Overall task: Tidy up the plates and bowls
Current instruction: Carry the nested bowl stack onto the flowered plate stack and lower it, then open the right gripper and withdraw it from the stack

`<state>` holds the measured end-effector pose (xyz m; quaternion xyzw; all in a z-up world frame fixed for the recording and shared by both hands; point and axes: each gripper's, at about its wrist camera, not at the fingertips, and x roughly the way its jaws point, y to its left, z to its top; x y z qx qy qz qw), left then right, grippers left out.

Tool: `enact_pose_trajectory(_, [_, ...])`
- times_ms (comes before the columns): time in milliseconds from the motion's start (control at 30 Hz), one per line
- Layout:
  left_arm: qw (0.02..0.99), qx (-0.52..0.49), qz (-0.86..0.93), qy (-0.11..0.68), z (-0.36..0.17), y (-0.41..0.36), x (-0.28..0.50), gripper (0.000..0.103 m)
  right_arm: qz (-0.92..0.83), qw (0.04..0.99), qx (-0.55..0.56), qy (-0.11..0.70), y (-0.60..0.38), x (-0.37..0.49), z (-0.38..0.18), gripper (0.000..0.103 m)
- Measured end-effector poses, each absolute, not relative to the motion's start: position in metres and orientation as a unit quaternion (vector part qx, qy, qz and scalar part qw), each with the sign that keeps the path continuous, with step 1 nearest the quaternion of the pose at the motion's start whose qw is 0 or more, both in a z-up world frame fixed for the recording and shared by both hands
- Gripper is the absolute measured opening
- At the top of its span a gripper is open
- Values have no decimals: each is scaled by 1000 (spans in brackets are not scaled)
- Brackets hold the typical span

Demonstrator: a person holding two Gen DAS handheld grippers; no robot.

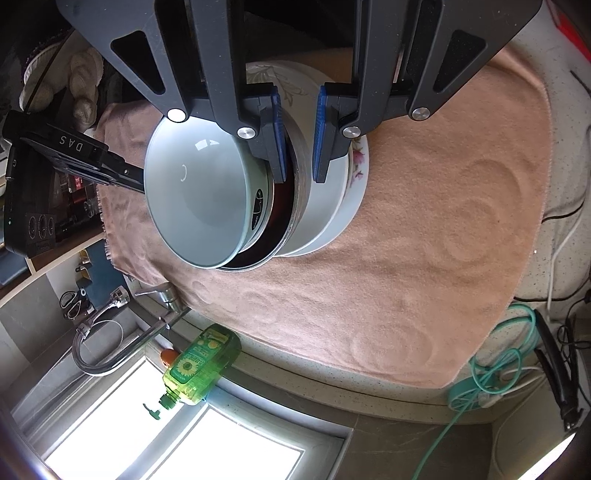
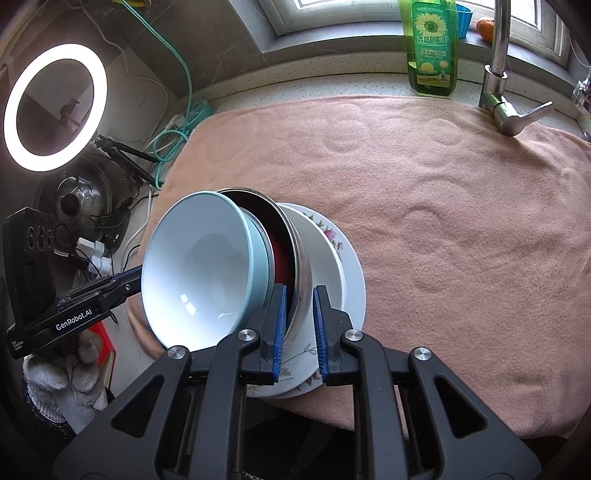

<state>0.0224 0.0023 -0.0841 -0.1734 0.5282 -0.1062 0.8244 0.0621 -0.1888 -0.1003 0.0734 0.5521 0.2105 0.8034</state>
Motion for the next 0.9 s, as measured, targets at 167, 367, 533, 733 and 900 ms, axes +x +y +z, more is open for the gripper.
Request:
enact_pose_trajectory(167, [835,-153,-99,519,-77,4,17,13,202,817,63,536,-191,57,-90,21])
enact_pose_trajectory(367, [851,-142,-93,497,-64,5,6,13,184,850,27,492,-189,42,-69,37])
enact_pose_trajectory(533, [870,-127,-98,465,-47,-2,-12,26,173,875,4,453,-188,23,-53,52])
enact_pose_trajectory(733, [887,-103,-103,437,-35,-14,-33,52,161,892,-17,422,-184,-1,-39,67])
enact_pose_trajectory(900, [893,-77,-97,433,-32,-20,-44,62,148,904,4,401,-187,-14,-31,79])
